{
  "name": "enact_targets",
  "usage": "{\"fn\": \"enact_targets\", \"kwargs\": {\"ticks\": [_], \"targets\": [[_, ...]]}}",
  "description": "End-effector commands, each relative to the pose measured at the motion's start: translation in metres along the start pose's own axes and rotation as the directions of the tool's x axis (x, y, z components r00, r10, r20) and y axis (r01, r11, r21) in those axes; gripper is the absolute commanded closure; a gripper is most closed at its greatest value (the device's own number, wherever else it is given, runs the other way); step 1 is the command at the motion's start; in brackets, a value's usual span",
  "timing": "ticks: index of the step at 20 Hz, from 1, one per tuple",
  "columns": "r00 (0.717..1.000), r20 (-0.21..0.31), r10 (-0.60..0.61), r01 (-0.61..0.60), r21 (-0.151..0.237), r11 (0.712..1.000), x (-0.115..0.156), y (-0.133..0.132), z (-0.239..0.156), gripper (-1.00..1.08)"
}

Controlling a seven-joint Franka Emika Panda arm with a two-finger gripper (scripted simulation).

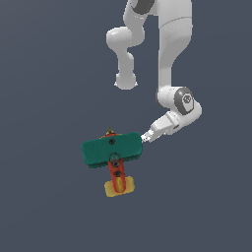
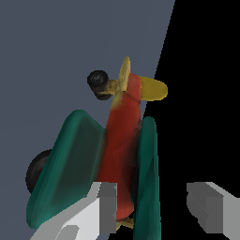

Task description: Pick up the object and move it to a goal position.

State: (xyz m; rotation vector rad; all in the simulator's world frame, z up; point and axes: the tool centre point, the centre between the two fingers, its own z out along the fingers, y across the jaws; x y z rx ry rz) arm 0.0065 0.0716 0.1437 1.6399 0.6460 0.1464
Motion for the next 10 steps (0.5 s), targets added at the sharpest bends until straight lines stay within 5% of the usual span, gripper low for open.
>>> {"fn": "enact_targets", "kwargs": {"ticks": [1, 10], "targets": [[1.000, -0.004, -0.001, 0.001, -0.006, 1.000, 0.001, 0.000, 0.000, -0.20], [1.000, -0.004, -0.002, 0.002, -0.006, 1.000, 0.000, 0.000, 0.025, -0.20]]}}
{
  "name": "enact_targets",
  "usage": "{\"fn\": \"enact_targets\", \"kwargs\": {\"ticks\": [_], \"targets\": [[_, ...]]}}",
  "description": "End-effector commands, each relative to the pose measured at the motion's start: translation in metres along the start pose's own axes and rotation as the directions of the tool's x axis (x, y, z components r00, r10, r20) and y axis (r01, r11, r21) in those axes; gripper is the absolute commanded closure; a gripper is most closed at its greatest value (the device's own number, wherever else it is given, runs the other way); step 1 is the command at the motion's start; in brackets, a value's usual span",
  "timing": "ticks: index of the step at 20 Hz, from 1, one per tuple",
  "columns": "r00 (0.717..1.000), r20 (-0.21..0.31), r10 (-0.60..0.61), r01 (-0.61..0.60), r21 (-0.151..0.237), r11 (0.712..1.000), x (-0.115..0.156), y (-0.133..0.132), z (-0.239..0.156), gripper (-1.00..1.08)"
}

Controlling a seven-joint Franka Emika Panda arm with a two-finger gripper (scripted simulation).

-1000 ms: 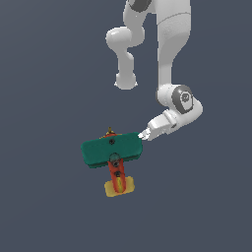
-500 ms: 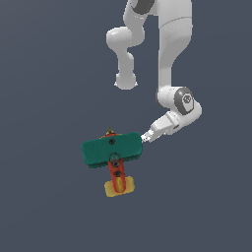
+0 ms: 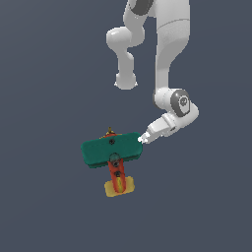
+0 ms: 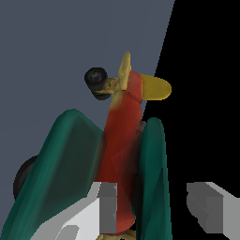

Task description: Pick up the object and move it to a goal position.

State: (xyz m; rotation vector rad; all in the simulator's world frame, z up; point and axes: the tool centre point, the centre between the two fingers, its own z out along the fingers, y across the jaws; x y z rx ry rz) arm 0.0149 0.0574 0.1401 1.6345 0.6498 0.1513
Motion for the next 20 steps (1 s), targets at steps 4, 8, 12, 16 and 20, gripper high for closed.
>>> {"fn": "enact_targets", "kwargs": {"ticks": [4, 8, 12, 16, 20], "targets": [[1.000, 0.001, -0.001, 0.001, -0.001, 1.000, -0.0012, -0.0001, 0.0177, -0.20], [1.000, 0.001, -0.001, 0.001, -0.001, 1.000, -0.0012, -0.0001, 0.0177, 1.08], [1.000, 0.001, -0.001, 0.001, -0.001, 1.000, -0.0012, -0.0001, 0.0177, 1.08], [1.000, 0.001, 0.000, 0.000, -0.001, 1.000, -0.0014, 0.0004, 0.0171, 1.08], [1.000, 0.001, 0.000, 0.000, -0.001, 1.000, -0.0038, 0.0078, 0.0192, 1.08]]}}
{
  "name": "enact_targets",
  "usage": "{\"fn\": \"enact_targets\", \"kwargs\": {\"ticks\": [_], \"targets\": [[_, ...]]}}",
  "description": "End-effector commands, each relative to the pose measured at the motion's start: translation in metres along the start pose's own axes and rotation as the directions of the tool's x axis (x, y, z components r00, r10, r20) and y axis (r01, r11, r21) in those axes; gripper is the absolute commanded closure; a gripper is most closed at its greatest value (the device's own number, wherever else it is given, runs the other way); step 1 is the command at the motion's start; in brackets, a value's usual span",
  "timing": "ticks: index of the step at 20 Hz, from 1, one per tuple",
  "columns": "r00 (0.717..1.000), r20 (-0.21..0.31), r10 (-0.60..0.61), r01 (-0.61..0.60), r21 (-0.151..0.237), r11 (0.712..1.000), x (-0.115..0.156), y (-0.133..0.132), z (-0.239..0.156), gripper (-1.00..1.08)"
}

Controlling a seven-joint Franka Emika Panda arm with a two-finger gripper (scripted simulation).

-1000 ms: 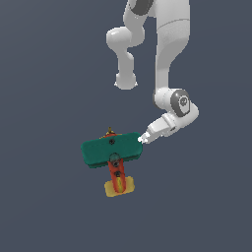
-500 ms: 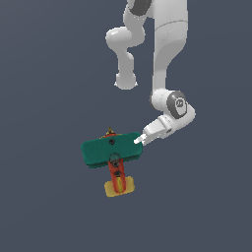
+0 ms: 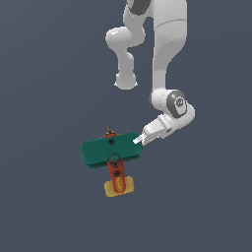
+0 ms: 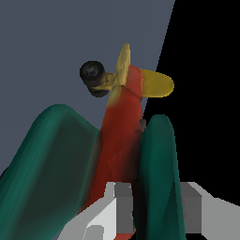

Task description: Pick up the object and move it to a goal position.

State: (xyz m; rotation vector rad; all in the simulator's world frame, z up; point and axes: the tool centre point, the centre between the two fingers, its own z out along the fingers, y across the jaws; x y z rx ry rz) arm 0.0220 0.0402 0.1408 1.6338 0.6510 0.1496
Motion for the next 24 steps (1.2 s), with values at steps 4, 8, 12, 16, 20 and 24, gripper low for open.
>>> {"fn": "enact_targets", "kwargs": {"ticks": [4, 8, 12, 16, 20, 24], "targets": [[1.000, 0.001, 0.002, -0.002, -0.001, 1.000, -0.007, 0.022, 0.006, 1.08], [1.000, 0.001, 0.001, -0.001, -0.001, 1.000, -0.016, 0.051, 0.014, 1.08], [1.000, 0.001, 0.001, -0.001, -0.001, 1.000, -0.028, 0.091, 0.026, 1.08], [1.000, 0.002, 0.001, -0.001, -0.002, 1.000, -0.043, 0.139, 0.040, 1.08], [1.000, 0.002, 0.001, -0.001, -0.003, 1.000, -0.058, 0.190, 0.054, 1.08], [1.000, 0.002, 0.001, -0.001, -0.005, 1.000, -0.072, 0.241, 0.068, 1.08]]}}
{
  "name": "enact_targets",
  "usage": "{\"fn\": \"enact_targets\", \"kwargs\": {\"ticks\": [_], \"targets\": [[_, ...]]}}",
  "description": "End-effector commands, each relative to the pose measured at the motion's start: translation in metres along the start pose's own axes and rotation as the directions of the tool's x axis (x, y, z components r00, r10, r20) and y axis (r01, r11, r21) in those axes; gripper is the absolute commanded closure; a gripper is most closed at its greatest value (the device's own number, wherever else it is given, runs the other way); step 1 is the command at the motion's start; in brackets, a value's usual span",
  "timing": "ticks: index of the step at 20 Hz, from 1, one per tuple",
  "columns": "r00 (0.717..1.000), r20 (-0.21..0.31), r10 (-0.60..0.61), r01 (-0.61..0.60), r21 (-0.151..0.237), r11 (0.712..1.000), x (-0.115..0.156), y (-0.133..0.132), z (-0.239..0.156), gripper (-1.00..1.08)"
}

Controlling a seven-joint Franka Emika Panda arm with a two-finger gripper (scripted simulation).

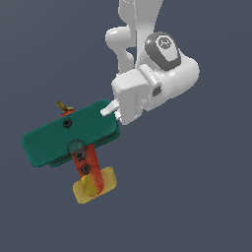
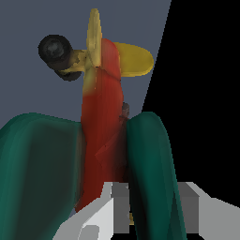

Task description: Pick up the object and move it to a goal position.

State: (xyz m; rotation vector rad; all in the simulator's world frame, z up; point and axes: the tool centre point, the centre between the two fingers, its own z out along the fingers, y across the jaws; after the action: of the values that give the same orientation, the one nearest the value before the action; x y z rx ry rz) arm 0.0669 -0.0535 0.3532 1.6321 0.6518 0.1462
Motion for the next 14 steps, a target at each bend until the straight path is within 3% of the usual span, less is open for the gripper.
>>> {"fn": "enact_targets", "kwargs": {"ticks": [1, 8, 14], "targets": [[1.000, 0.000, 0.004, -0.004, -0.004, 1.000, -0.010, 0.036, 0.009, 1.08], [1.000, -0.002, 0.004, -0.004, -0.006, 1.000, -0.031, 0.118, 0.031, 1.08], [1.000, -0.003, 0.005, -0.005, -0.005, 1.000, -0.042, 0.165, 0.044, 1.08]]}}
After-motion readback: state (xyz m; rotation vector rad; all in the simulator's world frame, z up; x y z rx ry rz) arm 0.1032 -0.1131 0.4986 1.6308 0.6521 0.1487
